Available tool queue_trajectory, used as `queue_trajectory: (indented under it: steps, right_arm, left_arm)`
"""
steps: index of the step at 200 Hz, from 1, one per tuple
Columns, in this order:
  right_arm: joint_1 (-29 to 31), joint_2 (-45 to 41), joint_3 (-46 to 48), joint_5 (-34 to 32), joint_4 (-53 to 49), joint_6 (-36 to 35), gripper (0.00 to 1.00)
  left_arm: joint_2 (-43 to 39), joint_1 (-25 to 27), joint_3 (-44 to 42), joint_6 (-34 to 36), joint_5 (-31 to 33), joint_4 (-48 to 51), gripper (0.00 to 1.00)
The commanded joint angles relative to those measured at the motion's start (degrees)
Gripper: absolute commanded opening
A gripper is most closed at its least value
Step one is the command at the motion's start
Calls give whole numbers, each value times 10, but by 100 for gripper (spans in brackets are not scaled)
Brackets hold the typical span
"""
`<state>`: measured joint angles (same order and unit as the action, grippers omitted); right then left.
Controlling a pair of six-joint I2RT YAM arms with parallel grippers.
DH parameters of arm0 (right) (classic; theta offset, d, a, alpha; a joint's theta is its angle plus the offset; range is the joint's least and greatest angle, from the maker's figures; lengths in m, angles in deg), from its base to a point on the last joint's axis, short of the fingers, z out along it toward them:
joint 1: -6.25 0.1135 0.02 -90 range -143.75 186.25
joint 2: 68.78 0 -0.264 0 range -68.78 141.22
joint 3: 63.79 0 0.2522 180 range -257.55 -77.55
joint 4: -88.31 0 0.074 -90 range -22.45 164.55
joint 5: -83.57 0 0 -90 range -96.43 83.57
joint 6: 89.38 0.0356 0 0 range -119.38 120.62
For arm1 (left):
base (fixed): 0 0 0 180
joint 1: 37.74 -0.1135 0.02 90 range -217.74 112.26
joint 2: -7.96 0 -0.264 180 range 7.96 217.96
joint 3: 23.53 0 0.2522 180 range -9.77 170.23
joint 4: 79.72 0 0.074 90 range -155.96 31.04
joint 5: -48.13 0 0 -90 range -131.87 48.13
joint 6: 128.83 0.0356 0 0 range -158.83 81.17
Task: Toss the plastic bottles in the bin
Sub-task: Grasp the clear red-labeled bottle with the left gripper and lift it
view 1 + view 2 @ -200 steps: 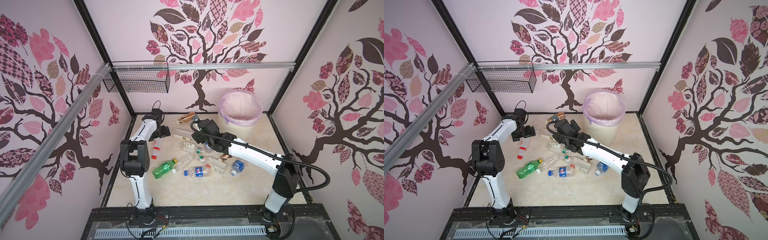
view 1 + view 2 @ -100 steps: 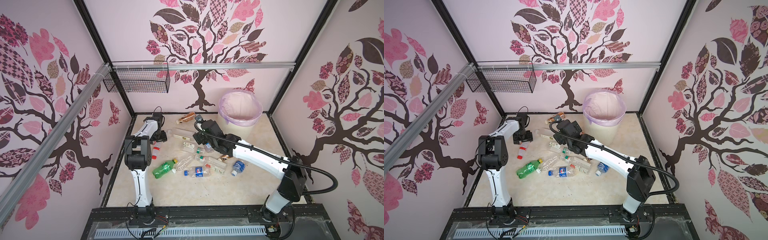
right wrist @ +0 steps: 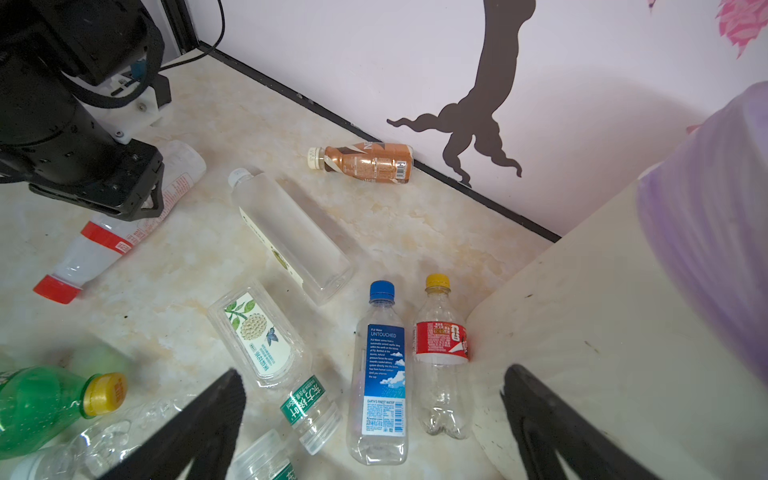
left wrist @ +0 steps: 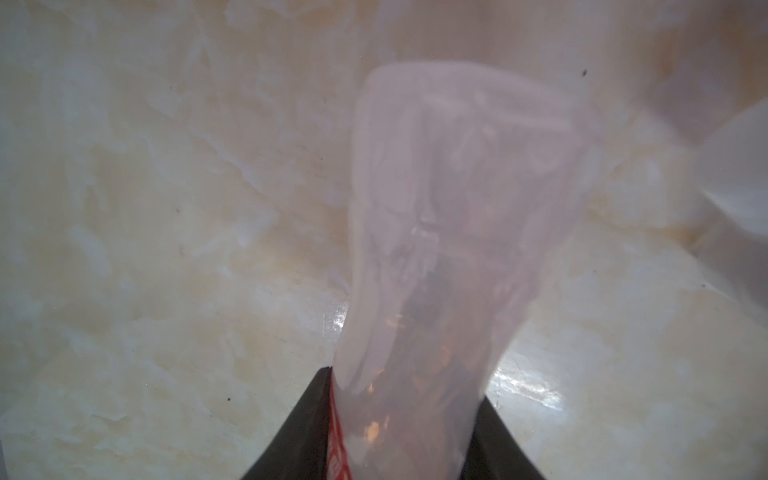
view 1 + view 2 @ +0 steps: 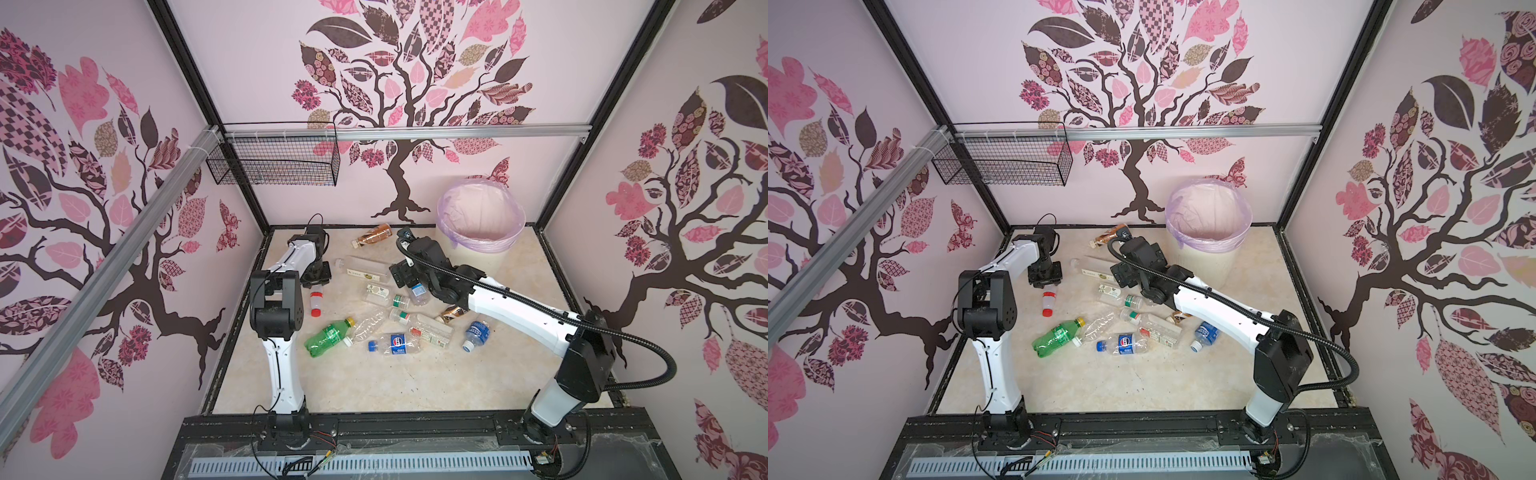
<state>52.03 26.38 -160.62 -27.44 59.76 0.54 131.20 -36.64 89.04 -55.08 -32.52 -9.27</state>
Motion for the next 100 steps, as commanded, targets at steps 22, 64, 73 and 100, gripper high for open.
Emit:
queue_trajectory:
  steps: [22,64,73,100]
  right_arm:
    - [-13,-46,-15,78,-15,69,100]
    - [-42,-63,8,182,31,154,100]
    - [-41,-66,11,192,41,159,100]
    - [-43,-75,21,225,74,173,100]
  left_arm:
    - [-84,-3,4,-23,-96,-27,41]
    - [-199,4,-18,-98,-217,-113,42]
    - [-214,13,-10,-108,-228,-119,42]
    - [-249,57,6,-142,-257,-147,42]
